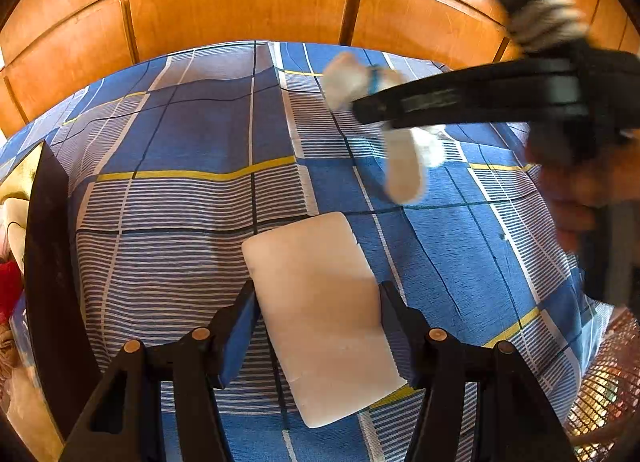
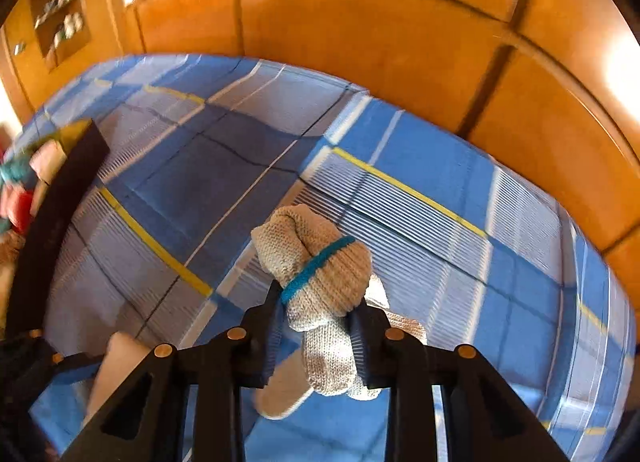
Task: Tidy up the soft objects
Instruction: 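Carry the white foam block into the gold tray and open the left tool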
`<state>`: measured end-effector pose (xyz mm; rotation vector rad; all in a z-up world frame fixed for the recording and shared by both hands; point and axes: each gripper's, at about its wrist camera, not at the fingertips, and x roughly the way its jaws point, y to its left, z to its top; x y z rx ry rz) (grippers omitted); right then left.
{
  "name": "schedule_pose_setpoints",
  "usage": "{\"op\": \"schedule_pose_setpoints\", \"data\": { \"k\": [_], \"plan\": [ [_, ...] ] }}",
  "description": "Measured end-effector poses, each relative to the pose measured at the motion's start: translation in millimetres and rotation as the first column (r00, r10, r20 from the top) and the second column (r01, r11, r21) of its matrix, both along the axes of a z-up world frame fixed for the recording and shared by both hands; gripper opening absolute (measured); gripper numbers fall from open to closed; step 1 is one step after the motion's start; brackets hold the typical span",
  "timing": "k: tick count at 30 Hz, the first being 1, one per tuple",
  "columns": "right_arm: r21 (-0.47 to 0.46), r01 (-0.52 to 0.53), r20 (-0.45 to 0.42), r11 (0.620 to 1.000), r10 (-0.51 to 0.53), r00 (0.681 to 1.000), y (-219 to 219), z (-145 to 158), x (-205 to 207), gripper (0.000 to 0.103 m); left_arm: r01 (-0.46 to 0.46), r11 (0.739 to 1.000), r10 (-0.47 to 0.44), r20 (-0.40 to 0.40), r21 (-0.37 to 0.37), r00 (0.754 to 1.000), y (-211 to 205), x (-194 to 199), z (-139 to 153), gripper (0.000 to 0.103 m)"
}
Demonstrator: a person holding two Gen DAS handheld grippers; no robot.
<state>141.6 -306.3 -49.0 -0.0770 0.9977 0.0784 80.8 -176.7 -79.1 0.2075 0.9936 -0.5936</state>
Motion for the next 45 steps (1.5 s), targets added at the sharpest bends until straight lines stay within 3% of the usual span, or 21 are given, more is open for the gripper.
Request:
{"op": "schedule_pose_setpoints", "data": {
  "k": [3,6,9,11,23,34,45],
  "plan": [
    [0.101,0.051,-0.033,0.994,-0.048,0.998,-18,9,-25,0.030,-0.005,1.000,0.005,-0.002,-0.004,1.000,1,1,0,0.061],
    [0.088,0.084,-0.058,0.993,-0.079,0.995,-23,2,-42,0.030,-0.012,1.000,0.012,0.003,-0.003,1.000,0,-1,0,0.061],
    [0.088,0.127,-0.104,0.988,-0.118,0.988,-28,-25,-52,0.031,-0.014,1.000,0.014,0.015,0.004,1.000,-1,-4,0,0.061],
    [0.096,0.125,-0.054,0.988,-0.120,0.991,-30,-30,-60,0.031,-0.014,1.000,0.014,0.024,0.012,1.000,-2,-5,0,0.061],
    [0.040,0.078,0.000,0.996,-0.078,0.997,-23,-36,-65,0.031,-0.029,0.999,0.026,0.089,0.028,0.996,1,-16,15,0.058],
    [-0.004,0.064,0.047,0.998,-0.064,0.997,-17,-38,-70,0.034,-0.073,0.996,0.083,0.209,-0.056,0.974,32,-32,74,0.058],
    [-0.048,0.072,0.120,0.996,-0.066,0.991,-11,-42,-74,0.032,-0.144,0.984,0.165,0.228,-0.105,0.960,72,-31,100,0.058]
  ]
}}
